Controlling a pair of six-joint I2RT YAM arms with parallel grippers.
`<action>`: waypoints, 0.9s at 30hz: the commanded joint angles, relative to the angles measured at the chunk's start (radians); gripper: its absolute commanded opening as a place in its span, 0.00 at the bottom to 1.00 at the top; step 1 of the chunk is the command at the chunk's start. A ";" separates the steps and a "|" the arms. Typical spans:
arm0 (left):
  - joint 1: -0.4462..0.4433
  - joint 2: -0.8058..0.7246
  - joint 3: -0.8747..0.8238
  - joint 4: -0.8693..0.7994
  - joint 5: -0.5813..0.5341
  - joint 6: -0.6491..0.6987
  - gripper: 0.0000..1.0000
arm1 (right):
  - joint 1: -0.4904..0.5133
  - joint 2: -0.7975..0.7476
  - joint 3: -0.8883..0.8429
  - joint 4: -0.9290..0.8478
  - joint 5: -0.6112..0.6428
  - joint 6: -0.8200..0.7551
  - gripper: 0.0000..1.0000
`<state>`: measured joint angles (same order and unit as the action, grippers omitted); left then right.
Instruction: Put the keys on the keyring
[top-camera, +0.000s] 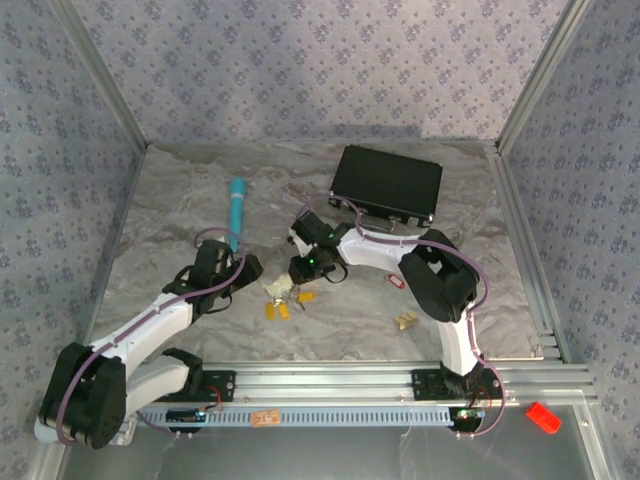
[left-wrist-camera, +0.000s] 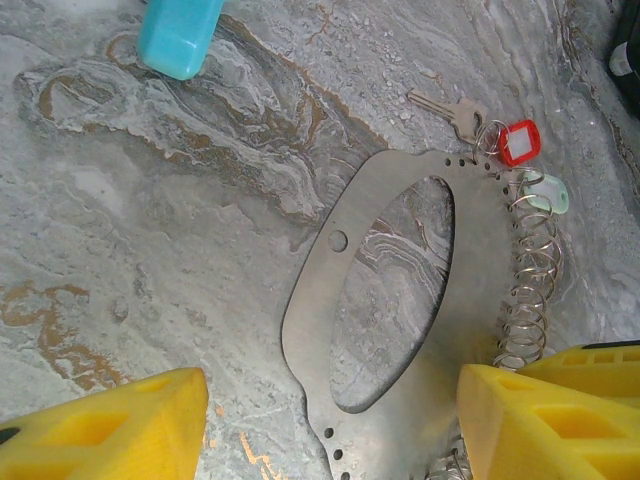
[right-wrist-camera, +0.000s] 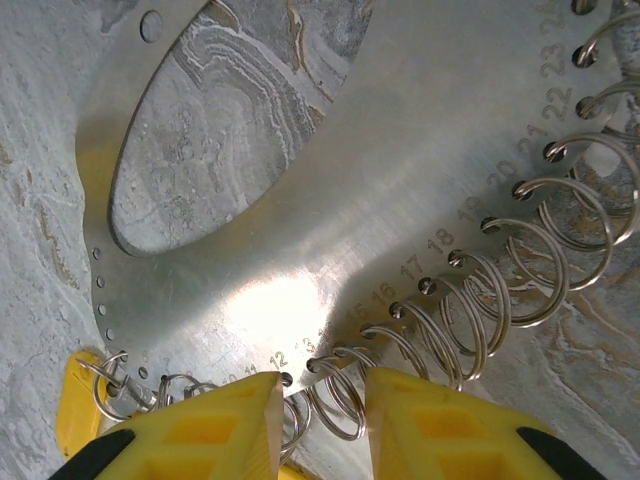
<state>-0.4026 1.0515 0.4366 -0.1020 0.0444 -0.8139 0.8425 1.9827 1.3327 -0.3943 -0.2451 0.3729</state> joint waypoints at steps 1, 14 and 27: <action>-0.007 0.002 -0.006 0.010 0.001 -0.011 0.66 | 0.009 0.027 0.031 -0.044 0.011 -0.015 0.30; -0.009 0.005 -0.009 0.012 0.004 -0.011 0.66 | 0.012 0.024 0.044 -0.038 -0.057 -0.005 0.26; -0.010 -0.002 -0.009 0.008 0.002 -0.011 0.66 | 0.012 0.038 0.063 -0.089 -0.013 -0.024 0.20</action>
<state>-0.4026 1.0557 0.4347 -0.1020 0.0448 -0.8139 0.8471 2.0033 1.3647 -0.4408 -0.2752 0.3668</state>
